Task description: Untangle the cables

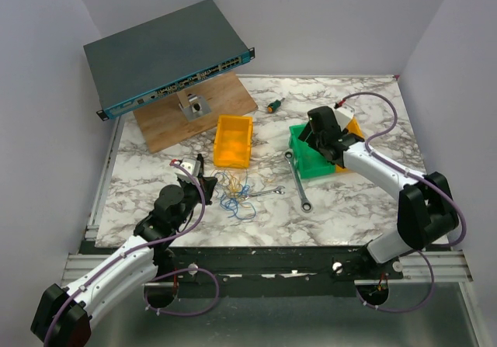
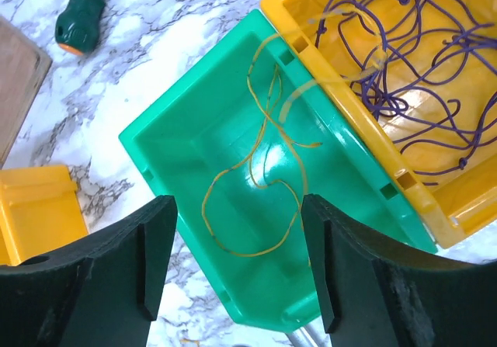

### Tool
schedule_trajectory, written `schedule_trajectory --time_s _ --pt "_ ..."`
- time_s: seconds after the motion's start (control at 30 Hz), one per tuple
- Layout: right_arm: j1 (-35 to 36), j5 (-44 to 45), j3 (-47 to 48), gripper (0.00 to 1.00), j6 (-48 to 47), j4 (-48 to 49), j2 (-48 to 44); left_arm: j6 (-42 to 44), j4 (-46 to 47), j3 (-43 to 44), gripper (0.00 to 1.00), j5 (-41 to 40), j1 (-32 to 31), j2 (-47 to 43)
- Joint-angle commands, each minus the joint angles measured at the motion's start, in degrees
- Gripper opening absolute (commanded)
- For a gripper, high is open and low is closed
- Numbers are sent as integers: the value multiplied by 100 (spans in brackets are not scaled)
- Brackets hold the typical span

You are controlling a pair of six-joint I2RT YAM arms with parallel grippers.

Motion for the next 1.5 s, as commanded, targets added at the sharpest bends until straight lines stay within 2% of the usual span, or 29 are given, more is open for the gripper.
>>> schedule_trajectory --time_s 0.0,0.2,0.3,0.47,0.57,0.7,0.9,1.03,1.13,1.2,1.27,1.33,1.47 --pt "29 -416 117 75 -794 -399 -266 21 6 158 0 100 29 -39" --pt "-191 -806 315 79 -1317 -433 -477 21 -11 160 0 118 29 -55" --pt "-606 -1296 565 79 -1643 -439 -396 21 -2 152 0 123 29 -70" --pt "-1125 -1364 870 78 -1946 -460 -98 21 -31 146 0 134 29 -121" --pt "-1252 -1374 968 73 -2177 -369 187 12 -20 139 0 151 33 -107" --pt "-1277 -1237 1089 61 -2270 -385 570 12 -26 153 0 162 31 -90" --pt "-1273 -1059 972 56 -2288 -280 769 12 -22 145 0 164 29 -96" --pt "-1272 -996 876 48 -2329 -239 711 12 -19 163 0 178 31 -52" --pt "-1277 -973 803 48 -2340 -220 632 12 5 162 0 169 29 -44" --pt "-1271 -750 791 60 -2335 -264 604 12 2 162 0 178 29 -25" --pt "-1273 -685 787 63 -2355 -287 571 21 -17 169 0 178 29 -30" --pt "-1274 -760 765 62 -2365 -289 555 13 14 156 0 170 29 -28" --pt "-1272 -936 717 51 -2325 -300 511 21 -11 179 0 189 29 0"
